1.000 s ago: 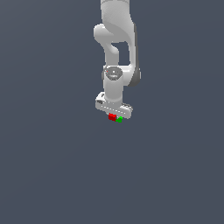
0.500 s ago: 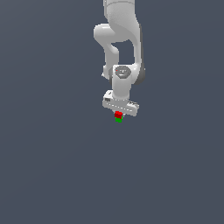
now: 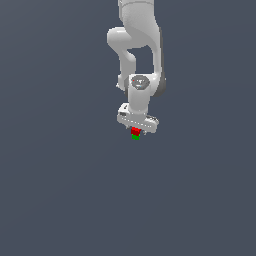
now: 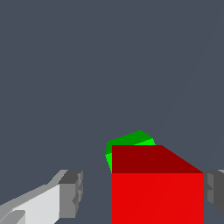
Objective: Stack the red cube on top of the green cube.
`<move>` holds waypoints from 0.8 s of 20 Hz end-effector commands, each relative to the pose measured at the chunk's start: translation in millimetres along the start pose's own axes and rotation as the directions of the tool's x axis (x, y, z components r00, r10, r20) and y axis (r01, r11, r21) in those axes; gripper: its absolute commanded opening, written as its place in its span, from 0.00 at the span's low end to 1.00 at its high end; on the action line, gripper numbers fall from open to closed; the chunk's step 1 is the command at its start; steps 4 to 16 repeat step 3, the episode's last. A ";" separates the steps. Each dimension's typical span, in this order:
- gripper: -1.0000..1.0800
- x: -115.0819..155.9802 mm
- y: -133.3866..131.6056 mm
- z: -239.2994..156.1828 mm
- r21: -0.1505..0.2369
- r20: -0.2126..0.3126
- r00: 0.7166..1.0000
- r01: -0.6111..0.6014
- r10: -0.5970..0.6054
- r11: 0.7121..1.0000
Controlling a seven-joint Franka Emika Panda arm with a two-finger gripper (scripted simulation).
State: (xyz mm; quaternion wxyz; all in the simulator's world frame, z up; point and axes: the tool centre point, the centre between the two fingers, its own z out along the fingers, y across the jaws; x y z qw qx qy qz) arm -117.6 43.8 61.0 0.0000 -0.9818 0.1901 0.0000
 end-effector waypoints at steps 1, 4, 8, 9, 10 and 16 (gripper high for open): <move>0.96 0.1 0.0 0.0 0.000 0.000 1.000 0.000 0.000 1.000; 0.96 0.1 0.0 0.0 0.000 0.000 1.000 0.000 0.000 1.000; 0.96 0.1 0.0 0.0 0.000 0.000 1.000 0.000 0.000 1.000; 0.96 0.1 0.0 0.0 0.000 0.000 1.000 0.000 0.000 1.000; 0.96 0.1 0.0 0.0 0.000 0.000 1.000 0.000 0.000 1.000; 0.96 0.1 0.0 0.0 0.000 0.000 1.000 0.000 0.000 1.000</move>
